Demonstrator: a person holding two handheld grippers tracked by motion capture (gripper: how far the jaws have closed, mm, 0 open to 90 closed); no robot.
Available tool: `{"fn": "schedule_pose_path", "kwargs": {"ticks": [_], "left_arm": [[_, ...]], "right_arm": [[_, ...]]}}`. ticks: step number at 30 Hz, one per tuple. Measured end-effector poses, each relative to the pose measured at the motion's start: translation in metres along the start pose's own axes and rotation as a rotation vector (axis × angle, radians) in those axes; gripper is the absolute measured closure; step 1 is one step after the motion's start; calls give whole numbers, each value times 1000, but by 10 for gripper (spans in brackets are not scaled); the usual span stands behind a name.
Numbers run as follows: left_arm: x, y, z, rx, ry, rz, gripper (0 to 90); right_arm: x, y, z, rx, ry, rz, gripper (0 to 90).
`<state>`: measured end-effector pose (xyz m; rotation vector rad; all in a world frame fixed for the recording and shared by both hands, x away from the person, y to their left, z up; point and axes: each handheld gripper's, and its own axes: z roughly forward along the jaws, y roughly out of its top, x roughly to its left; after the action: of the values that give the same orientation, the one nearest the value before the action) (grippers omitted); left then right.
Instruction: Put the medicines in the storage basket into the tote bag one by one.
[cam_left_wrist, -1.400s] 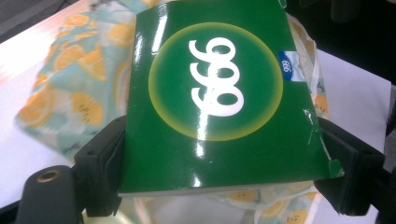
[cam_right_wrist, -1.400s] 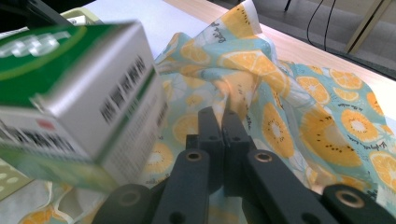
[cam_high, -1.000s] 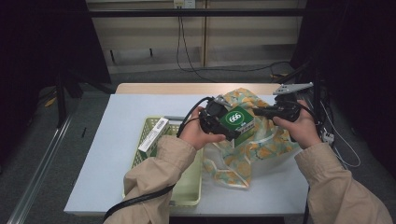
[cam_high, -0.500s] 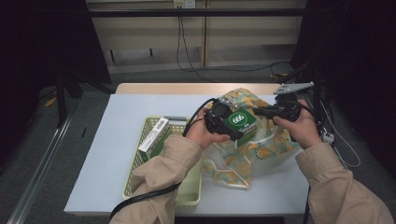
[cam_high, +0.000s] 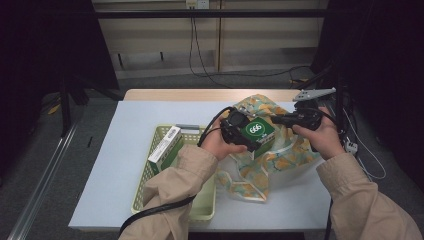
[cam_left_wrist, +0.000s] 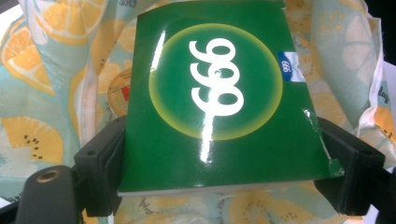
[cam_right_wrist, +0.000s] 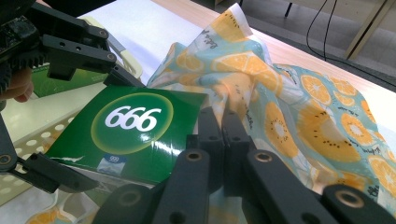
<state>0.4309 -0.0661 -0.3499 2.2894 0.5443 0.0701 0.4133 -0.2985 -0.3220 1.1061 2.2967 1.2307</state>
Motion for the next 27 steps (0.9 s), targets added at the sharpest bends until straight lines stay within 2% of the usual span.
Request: {"fn": "schedule_pose_path", "kwargs": {"ticks": [14, 15, 18, 19, 23, 27], "left_arm": [[-2, 9, 13, 11, -10, 10, 162], [-2, 10, 16, 5, -8, 0, 162], [0, 12, 22, 20, -10, 5, 162], [0, 12, 25, 15, -12, -9, 162], [4, 13, 32, 29, 9, -4, 162], [8, 16, 36, 30, 13, -11, 162]], "right_arm": [[-7, -2, -5, -17, -16, 23, 900], [-7, -2, -6, -21, -18, 26, 900], [-7, -1, -7, -25, -16, 33, 900], [-7, -1, -7, -27, -17, 33, 900], [-6, 0, -7, -33, -11, 34, 900], [-7, -1, -6, -34, -5, 34, 900]]}}
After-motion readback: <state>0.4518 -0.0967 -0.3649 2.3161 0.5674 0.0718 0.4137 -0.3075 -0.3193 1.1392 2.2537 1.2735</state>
